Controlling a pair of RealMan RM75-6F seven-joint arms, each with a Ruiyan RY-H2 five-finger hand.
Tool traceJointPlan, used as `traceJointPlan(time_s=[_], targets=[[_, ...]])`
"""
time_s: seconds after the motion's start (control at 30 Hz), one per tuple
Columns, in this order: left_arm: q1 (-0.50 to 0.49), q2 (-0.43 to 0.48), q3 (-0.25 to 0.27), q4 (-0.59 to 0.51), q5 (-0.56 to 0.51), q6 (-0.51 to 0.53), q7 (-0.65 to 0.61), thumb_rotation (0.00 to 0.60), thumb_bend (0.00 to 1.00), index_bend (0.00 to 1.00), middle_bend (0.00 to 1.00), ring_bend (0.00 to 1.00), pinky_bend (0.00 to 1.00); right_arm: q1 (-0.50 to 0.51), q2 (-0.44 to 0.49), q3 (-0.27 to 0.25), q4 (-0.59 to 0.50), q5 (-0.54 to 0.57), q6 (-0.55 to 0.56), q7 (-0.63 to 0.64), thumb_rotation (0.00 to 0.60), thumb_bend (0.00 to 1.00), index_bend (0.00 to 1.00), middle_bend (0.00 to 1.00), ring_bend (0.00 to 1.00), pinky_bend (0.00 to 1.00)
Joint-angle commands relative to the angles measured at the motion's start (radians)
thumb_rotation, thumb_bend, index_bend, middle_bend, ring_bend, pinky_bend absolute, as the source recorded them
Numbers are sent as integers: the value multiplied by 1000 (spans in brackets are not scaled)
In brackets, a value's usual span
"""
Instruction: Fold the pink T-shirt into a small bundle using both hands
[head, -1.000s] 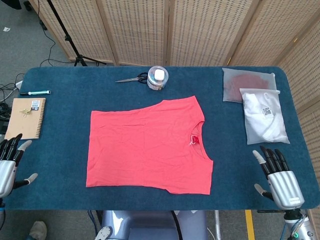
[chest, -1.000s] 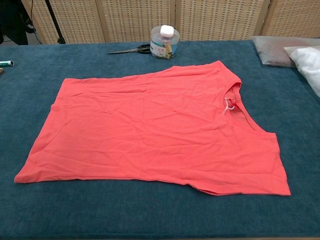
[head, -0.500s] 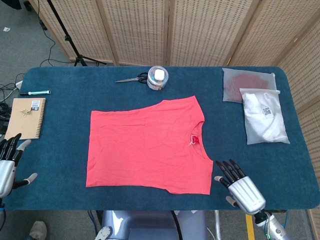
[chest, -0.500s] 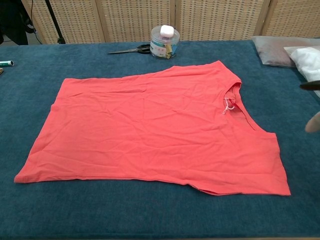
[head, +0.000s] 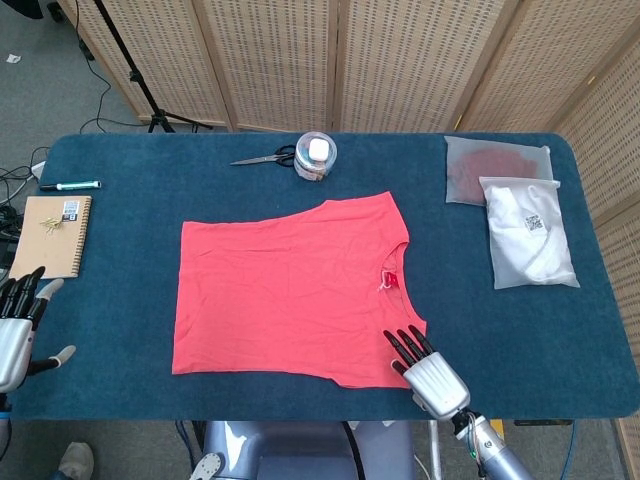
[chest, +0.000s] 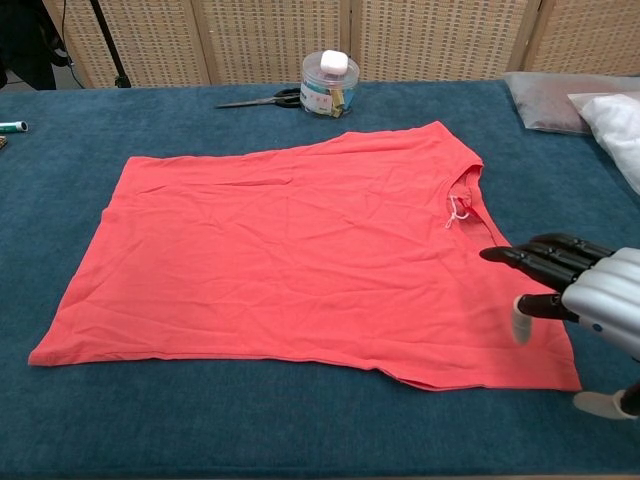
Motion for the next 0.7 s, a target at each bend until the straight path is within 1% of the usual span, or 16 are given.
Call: traceJointPlan(time_s=[0.03, 0.43, 0.7], targets=[[-2, 0, -1, 1, -2, -4, -1, 600, 0, 0, 0, 0, 0, 6, -7, 4, 7, 11, -2, -7, 600, 105, 412, 0, 0, 0], [-3, 1, 0, -1, -5, -10, -2, 600, 0, 0, 0, 0, 0, 20, -29, -4, 27, 26, 3, -51, 600, 106, 413, 0, 0, 0], [-5, 0, 1, -1, -6, -15, -3, 600, 0, 0, 0, 0, 0, 30, -55, 2, 56, 37, 7, -99, 600, 138, 428, 0, 0, 0]])
